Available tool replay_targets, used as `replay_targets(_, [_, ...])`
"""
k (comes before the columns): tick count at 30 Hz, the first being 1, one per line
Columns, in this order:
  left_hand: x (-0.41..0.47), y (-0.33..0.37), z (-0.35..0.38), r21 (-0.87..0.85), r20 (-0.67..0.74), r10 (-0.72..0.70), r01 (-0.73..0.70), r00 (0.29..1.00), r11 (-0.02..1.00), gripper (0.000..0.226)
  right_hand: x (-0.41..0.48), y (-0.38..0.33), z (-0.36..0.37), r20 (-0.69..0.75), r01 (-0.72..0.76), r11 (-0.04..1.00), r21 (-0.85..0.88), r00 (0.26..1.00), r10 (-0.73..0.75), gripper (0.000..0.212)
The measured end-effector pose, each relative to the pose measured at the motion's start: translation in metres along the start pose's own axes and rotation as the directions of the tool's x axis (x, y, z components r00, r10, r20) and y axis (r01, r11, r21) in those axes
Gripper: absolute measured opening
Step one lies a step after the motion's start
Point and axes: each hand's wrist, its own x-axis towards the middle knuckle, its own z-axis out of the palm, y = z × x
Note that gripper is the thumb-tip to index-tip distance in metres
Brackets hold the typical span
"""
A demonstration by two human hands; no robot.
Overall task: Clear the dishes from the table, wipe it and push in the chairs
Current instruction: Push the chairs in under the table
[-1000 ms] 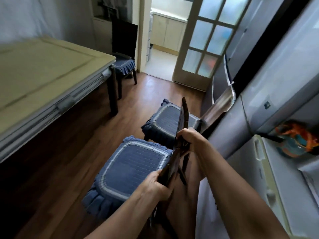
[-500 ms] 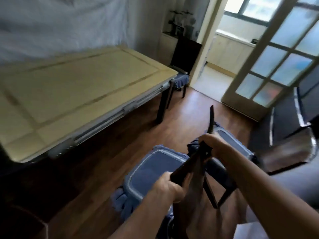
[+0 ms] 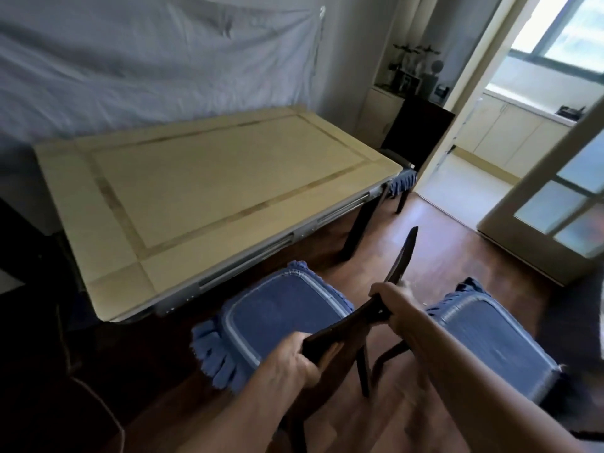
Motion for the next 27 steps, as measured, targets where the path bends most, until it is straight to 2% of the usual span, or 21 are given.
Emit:
replay_targets(2, [-0.002,0.021,-0.008,-0.008,-0.100,0.036,-0.037,0.994,0.999,0.062,0.003,0.001,0.022,0.009,-0.003,0.999,0.032,1.000,0.003,0.029])
replay_targets(6, [-0.009,0.064,-0.014,-0.104,-0.257,-0.101,0.076,0.961,0.992,0.022,0.016,0.003,0.061,0.043,-0.015,0.995,0.094,0.999,0.011,0.026])
replay_targets(8, [-0.006,0.079,-0.018,-0.149,-0.299,-0.118,0.076,0.947,0.986,0.015,0.021,0.003,0.077,0.050,-0.011,0.995,0.097,0.999,0.006,0.026])
replay_targets(11, [0.001,0.095,-0.025,-0.179,-0.329,-0.131,0.074,0.935,0.981,0.013,0.030,0.000,0.094,0.060,-0.006,0.994,0.106,0.998,0.000,0.027])
replay_targets(16, [0.011,0.113,-0.022,-0.177,-0.302,-0.129,0.077,0.944,0.981,0.010,0.045,-0.013,0.109,0.089,0.017,0.996,0.092,0.996,-0.025,0.031])
replay_targets(21, [0.019,0.108,-0.019,-0.148,-0.333,-0.136,0.091,0.933,0.985,0.013,0.055,-0.008,0.103,0.112,0.018,0.996,0.085,0.993,-0.027,0.034])
replay_targets(27, [0.034,0.081,-0.027,-0.094,-0.362,-0.168,0.144,0.917,0.985,0.022,0.047,0.020,0.082,0.136,-0.003,0.978,0.207,0.990,-0.026,0.028])
